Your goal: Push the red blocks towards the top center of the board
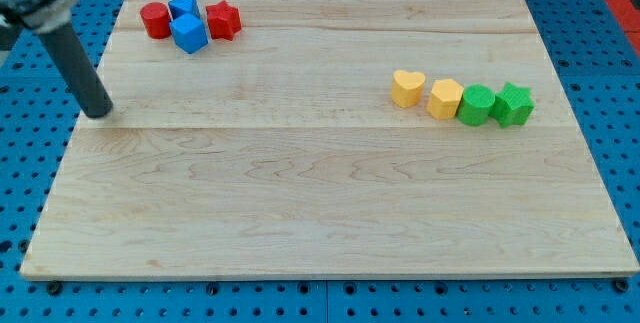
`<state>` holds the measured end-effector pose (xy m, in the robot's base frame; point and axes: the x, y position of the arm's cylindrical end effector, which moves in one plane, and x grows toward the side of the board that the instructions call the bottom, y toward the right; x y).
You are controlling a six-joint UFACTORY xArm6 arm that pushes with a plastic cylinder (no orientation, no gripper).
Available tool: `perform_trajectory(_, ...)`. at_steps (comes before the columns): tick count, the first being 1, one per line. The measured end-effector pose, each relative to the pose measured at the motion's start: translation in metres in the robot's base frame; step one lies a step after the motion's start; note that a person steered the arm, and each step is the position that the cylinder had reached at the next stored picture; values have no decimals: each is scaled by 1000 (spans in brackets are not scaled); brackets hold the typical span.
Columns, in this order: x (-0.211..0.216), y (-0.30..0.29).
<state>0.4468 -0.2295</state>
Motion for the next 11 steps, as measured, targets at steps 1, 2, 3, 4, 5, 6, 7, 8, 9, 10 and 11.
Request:
perform_trajectory(1,49,112)
perform_trajectory(2,49,243)
perform_trajectory(3,38,299)
perform_trajectory(4,32,347)
perform_trajectory(5,19,262)
perform_trajectory(6,-29,176)
perform_trajectory(7,-41,156)
perform_trajectory(8,-41,146)
perform_trajectory(9,-41,134)
perform_trajectory(10,-41,56)
perform_trajectory(11,-61,-60)
